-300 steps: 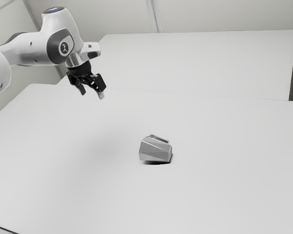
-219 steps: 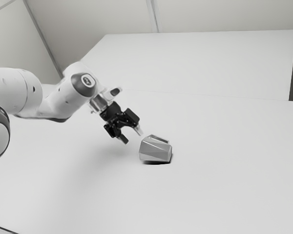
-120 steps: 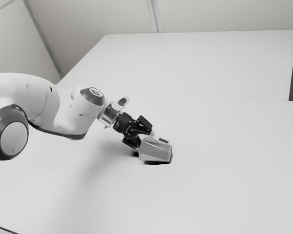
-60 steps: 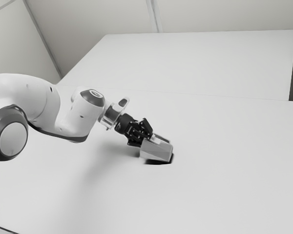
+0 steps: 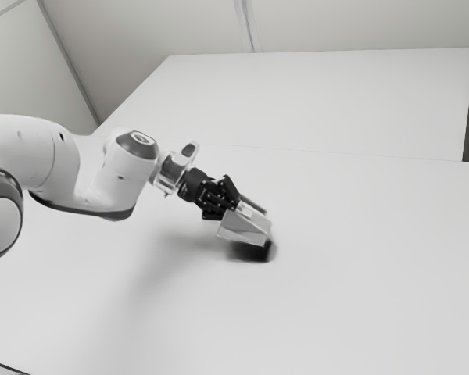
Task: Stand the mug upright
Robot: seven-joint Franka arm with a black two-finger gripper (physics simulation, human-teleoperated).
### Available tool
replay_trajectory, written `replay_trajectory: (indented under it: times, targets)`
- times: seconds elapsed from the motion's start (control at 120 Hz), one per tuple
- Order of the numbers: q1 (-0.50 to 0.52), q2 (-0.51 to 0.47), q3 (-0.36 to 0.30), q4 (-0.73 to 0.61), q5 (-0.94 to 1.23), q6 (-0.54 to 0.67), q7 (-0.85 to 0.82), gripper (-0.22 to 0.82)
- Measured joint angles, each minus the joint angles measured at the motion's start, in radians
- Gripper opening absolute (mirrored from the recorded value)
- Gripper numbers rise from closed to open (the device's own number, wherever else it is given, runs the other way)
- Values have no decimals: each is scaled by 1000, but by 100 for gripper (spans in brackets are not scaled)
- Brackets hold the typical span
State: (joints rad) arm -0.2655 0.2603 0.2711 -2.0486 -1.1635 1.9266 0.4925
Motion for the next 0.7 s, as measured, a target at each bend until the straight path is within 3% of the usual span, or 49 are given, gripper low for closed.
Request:
replay_trajectory:
  times: [0.342,0.7]
  targets:
    - [-30,-121,0,-5,363,152,-164,-18]
    - [-58,-166,6,-43,718,230,-462,-18]
